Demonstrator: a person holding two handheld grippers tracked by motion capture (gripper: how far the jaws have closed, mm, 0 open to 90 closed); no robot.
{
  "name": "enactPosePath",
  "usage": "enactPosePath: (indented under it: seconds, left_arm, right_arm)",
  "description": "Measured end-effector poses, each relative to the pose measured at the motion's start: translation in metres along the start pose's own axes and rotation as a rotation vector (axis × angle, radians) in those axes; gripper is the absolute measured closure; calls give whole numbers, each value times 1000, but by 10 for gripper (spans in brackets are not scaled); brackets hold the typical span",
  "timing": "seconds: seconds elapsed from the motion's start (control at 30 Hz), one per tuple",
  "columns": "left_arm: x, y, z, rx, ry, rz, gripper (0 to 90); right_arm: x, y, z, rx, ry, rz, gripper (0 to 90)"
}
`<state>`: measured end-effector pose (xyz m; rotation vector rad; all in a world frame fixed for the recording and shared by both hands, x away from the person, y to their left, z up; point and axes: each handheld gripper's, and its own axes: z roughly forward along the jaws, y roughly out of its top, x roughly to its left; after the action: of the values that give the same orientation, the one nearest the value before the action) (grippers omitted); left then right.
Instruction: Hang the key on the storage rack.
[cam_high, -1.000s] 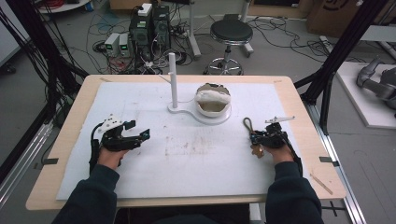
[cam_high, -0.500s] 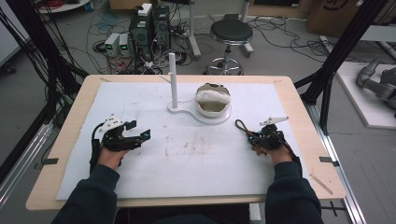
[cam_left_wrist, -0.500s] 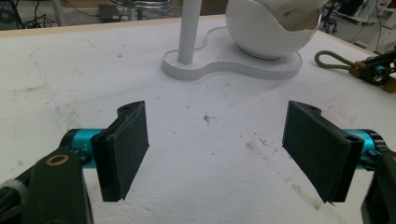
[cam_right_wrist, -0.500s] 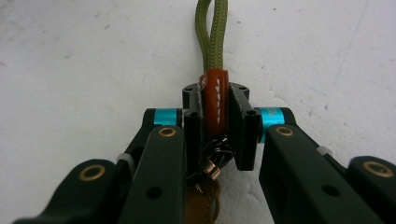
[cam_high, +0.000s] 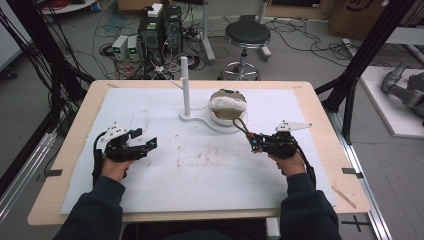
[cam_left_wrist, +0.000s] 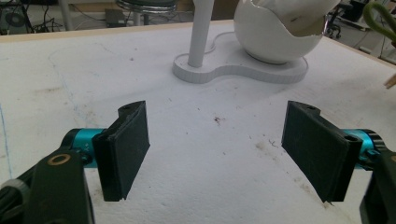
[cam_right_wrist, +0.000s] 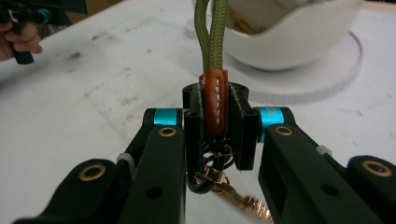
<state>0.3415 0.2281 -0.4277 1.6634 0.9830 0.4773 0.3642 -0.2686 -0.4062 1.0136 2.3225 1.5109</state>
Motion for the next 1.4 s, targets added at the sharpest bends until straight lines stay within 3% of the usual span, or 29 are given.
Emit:
enactPosePath:
  seconds: [0.2,0.43,0.8,1.0,1.13,1.23,1.4]
  left_arm:
    - [2,0,-1,3,3,-2,230]
    - [3,0,-2,-3,7,-9,230]
    - [3,0,-2,-8,-4,-18,230]
    - [4,0,-2,-9,-6,-21,231]
    - [4,0,-2,-9,-8,-20,230]
    - [4,0,-2,-9,-8,-22,230]
    - [4,0,-2,-8,-10,-20,230]
  right_arm:
    - [21,20,19,-49,37,-30,786]
    - [39,49,55,-62,73,-68,786]
    - [53,90,85,-121,99,-69,786]
    - [55,111,98,-163,113,-42,786]
    - [58,122,109,-161,122,-42,786]
    - [60,127,116,-167,114,-37,786]
    - [62,135,129,-136,35,-50,785]
